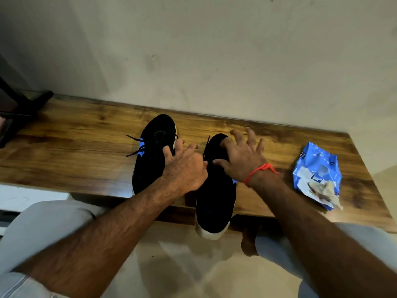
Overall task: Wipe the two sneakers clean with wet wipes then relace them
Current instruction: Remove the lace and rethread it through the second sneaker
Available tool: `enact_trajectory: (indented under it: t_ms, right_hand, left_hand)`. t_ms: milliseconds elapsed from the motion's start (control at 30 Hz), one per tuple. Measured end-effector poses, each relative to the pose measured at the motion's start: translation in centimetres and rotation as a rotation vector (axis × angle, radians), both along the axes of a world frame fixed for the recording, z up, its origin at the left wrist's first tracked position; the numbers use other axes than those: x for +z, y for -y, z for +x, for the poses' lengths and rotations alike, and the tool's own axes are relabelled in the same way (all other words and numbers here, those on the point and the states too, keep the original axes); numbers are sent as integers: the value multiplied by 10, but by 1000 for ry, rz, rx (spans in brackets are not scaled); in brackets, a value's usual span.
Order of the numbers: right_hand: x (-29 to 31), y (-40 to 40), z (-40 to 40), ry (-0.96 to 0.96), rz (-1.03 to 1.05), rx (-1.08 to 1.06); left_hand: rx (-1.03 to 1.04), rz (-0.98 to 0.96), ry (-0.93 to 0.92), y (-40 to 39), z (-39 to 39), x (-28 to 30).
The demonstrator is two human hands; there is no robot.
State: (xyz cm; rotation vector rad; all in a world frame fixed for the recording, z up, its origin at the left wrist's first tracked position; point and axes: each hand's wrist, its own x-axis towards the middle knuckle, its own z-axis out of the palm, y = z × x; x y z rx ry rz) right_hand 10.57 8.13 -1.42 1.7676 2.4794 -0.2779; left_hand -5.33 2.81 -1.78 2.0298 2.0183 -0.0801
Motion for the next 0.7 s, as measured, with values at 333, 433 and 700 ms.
enact_trajectory:
  t_ms: [333,433,700]
  right_hand:
    - [14,-21,5,-506,-83,-265]
    - [29,-42,40,-636,34,-514]
    - [7,-15,22,-335,-200,-286]
  left_hand:
    - [30,-40,51,-1,-3,1]
    - [53,-56,61,-3,-4,-1]
    - [77,48,-29,-2,7,4]
